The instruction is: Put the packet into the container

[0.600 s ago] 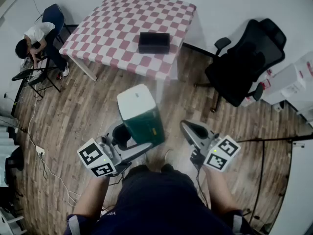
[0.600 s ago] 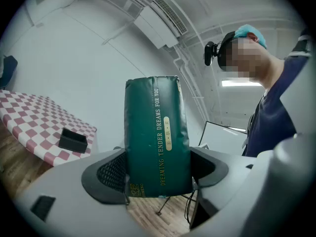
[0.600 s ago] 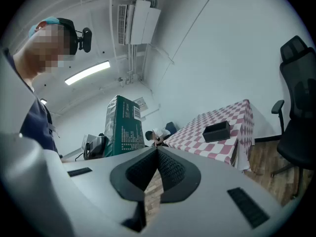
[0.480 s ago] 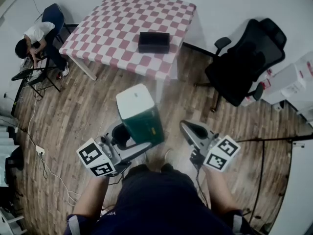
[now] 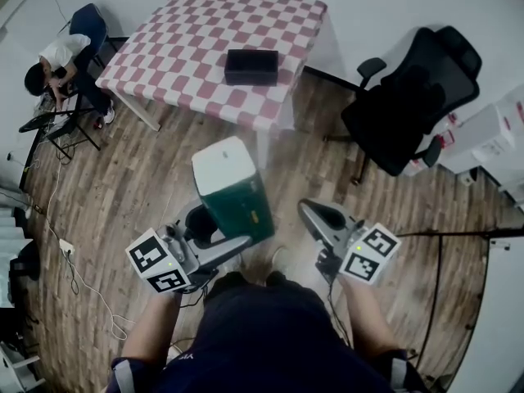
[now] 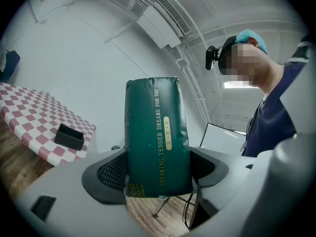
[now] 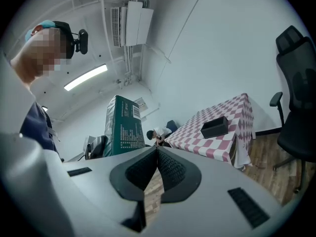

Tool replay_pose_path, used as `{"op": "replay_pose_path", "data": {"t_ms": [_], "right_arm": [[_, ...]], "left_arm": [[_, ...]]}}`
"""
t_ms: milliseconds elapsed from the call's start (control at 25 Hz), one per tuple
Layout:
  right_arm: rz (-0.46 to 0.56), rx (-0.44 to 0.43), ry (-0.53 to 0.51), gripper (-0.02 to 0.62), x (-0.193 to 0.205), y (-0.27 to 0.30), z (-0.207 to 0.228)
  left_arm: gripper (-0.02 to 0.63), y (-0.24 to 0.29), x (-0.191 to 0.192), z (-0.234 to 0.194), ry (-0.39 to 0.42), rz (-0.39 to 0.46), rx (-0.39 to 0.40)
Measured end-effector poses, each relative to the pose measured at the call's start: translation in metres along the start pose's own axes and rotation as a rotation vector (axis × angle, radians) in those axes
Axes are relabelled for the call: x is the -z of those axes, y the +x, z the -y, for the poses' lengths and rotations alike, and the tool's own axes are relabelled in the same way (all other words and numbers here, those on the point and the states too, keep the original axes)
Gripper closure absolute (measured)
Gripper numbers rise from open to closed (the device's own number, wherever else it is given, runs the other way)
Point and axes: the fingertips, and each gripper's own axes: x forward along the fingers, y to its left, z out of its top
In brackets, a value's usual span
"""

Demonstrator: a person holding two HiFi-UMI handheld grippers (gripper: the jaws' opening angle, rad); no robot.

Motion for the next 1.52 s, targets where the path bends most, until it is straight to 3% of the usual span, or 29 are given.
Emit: {"op": "replay_pose_path", "data": {"t_ms": [160, 560, 920, 1280, 1520], "right_arm": [[0.007, -0.012, 0.002, 0.577, -0.008, -0.021, 0.014], [0.043, -0.04, 0.004, 0.578, -0.026, -0.074, 0.051], [0.045, -0.047, 0.003, 0.578, -0.042, -0.072, 0.082], [0.026, -0.017, 0.003, 0.578, -0.059, -0.025, 0.126], [0.014, 0.002, 0.037, 0.578, -0.079, 0.05, 0.159]], "left_arm": [[0.196, 0.015, -0.003, 0.009, -0.019, 0.047, -0.003], [0.198, 0.044, -0.01, 0.028, 0.02, 0.106, -0.068], [0.198, 0.064, -0.024, 0.004, 0.021, 0.144, -0.094], [0.198, 0.089, -0.04, -0.067, 0.006, 0.134, -0.066], [0.198, 0.098, -0.07, -0.144, -0.023, 0.117, -0.04]]}}
